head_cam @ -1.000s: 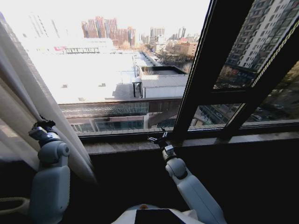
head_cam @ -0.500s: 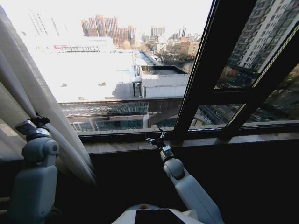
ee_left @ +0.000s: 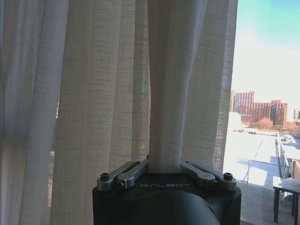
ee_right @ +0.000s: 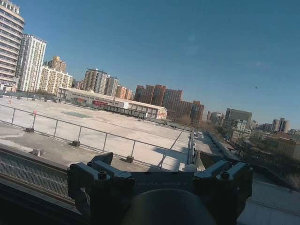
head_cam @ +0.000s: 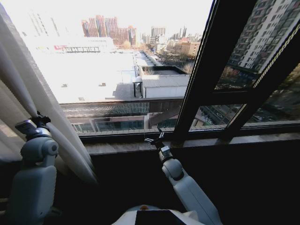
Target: Open the curtains by pulling them apart, changing their state from closed to fully open.
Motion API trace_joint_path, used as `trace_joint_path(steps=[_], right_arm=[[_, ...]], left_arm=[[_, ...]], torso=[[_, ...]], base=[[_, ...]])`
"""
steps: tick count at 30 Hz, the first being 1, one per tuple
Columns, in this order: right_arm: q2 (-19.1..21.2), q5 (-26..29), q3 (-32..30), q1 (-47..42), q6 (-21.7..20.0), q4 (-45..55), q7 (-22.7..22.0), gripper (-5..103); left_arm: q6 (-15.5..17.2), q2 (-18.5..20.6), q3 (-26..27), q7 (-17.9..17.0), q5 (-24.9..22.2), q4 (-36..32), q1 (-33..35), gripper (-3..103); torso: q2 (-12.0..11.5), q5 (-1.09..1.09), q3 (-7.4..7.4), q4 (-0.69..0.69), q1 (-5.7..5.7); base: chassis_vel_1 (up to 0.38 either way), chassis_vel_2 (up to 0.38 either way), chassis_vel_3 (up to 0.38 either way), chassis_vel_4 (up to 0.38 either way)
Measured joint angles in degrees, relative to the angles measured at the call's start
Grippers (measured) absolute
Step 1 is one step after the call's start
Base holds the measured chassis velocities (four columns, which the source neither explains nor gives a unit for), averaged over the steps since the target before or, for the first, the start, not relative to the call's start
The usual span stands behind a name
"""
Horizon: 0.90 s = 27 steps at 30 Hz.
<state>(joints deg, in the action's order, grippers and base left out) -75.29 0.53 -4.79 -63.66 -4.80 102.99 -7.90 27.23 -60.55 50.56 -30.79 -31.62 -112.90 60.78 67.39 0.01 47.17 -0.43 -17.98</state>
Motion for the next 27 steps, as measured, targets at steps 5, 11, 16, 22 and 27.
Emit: trace_joint_path(steps=[5, 11, 16, 22, 27], right_arm=[[-0.3, -0.8, 0.3, 0.0, 0.0, -0.3, 0.2, 100], [-0.5, -1.9, 0.7, -0.3, 0.0, -0.5, 0.6, 100], [-0.9, -2.5, 0.9, -0.3, 0.0, -0.8, 0.5, 100], [-1.1, -2.6, 1.1, -0.4, 0.0, -0.8, 0.4, 100], [-1.2, -2.7, 1.1, -0.7, 0.1, -0.8, 0.3, 100]], left_arm=[[-0.3, -0.1, -0.2, 0.7, 0.4, 0.1, 0.3, 2], [-0.6, -0.3, -0.1, 1.5, 0.9, 0.2, 0.7, 2], [-0.8, -0.3, 0.0, 1.9, 1.2, 0.3, 1.0, 2], [-0.8, -0.1, 0.1, 2.0, 1.2, 0.3, 1.1, 2], [-0.8, 0.0, 0.3, 2.0, 1.2, 0.1, 1.5, 2]], torso=[[0.0, 0.0, 0.0, 0.0, 0.0], [0.0, 0.0, 0.0, 0.0, 0.0], [0.0, 0.0, 0.0, 0.0, 0.0], [0.0, -0.01, 0.0, 0.0, 0.01], [0.0, -0.01, 0.0, 0.0, 0.01]], base=[[0.0, 0.0, 0.0, 0.0], [0.0, 0.0, 0.0, 0.0], [0.0, 0.0, 0.0, 0.0], [0.011, 0.007, -0.003, -0.005], [0.062, 0.049, -0.06, -0.062]])
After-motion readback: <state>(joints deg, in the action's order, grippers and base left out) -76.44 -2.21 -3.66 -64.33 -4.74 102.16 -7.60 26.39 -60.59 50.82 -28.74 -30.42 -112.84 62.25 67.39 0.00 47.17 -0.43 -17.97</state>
